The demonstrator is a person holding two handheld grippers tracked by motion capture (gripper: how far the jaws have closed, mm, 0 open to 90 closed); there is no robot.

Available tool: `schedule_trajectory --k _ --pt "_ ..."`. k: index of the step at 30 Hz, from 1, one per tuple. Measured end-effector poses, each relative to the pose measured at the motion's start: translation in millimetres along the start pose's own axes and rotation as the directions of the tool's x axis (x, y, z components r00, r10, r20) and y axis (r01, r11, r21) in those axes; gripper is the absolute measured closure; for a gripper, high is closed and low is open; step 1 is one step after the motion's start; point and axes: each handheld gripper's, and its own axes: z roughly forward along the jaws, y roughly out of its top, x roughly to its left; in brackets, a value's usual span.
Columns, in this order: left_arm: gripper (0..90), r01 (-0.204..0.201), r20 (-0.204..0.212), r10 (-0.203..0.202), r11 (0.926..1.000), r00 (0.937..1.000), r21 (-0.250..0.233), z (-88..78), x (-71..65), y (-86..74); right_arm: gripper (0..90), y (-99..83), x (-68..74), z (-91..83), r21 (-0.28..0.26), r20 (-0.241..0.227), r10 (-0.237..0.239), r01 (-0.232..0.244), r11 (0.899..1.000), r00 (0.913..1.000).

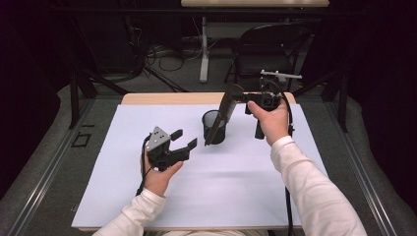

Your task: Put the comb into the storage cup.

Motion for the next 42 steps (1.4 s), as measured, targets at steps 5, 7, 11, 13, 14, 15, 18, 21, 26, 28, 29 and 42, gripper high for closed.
schedule_trajectory --k 5,7,11,13,14,15,18,21,26,28,29,42 --pt "35.1 -0.052 -0.1 0.055 0.9983 0.9934 0.025 -0.3 2.9 -0.1 87.1 6.4 0.6 -3.8 -0.015 0.015 -0.011 0.011 1.0 0.9998" --pt "34.1 -0.018 -0.119 0.024 0.9984 0.9926 0.053 0.5 6.5 -1.1 87.1 8.5 0.6 -5.0 -0.022 0.021 -0.017 0.017 1.0 0.9996" --pt "31.3 0.005 -0.077 0.0 0.998 0.997 0.063 3.0 14.1 -3.0 87.1 12.2 -0.9 -5.9 -0.034 0.034 -0.017 0.019 0.999 0.9993" --pt "29.4 0.021 -0.064 -0.016 0.9974 0.9978 0.069 3.5 17.1 -3.3 87.1 14.4 -2.3 -6.2 -0.038 0.042 -0.02 0.022 0.999 0.9989" --pt "29.4 0.023 -0.058 -0.019 0.9974 0.9981 0.068 3.7 18.3 -3.4 87.1 15.5 -2.9 -6.4 -0.042 0.047 -0.02 0.022 0.999 0.9987" --pt "29.4 0.023 -0.056 -0.019 0.9976 0.9983 0.066 3.8 19.0 -3.3 87.1 16.5 -3.2 -6.7 -0.046 0.051 -0.02 0.023 0.999 0.9985" --pt "27.6 0.029 -0.042 -0.027 0.9974 0.9988 0.065 2.9 20.7 -2.7 87.1 19.3 -4.1 -7.4 -0.057 0.064 -0.022 0.026 0.998 0.9977" --pt "21.8 0.04 -0.039 -0.038 0.9975 0.9985 0.057 2.6 20.7 -2.4 87.1 21.4 -5.9 -8.1 -0.065 0.078 -0.025 0.03 0.997 0.9966" --pt "19.6 0.039 -0.042 -0.037 0.9985 0.9984 0.039 -1.3 20.6 -0.5 87.1 25.8 -8.7 -7.9 -0.077 0.105 -0.029 0.038 0.996 0.9941" --pt "18.7 0.043 -0.044 -0.042 0.9986 0.9982 0.029 -2.6 20.6 0.5 87.1 28.3 -9.6 -6.5 -0.083 0.115 -0.029 0.038 0.996 0.9929" --pt "17.7 0.045 -0.045 -0.044 0.9986 0.998 0.028 -3.0 20.6 0.9 87.1 29.6 -9.8 -5.5 -0.087 0.122 -0.032 0.043 0.995 0.9921" --pt "16.0 0.025 -0.036 -0.024 0.9992 0.9991 0.03 -5.5 21.2 1.9 87.1 35.6 -8.6 17.3 -0.104 0.203 -0.075 0.098 0.99 0.9762"
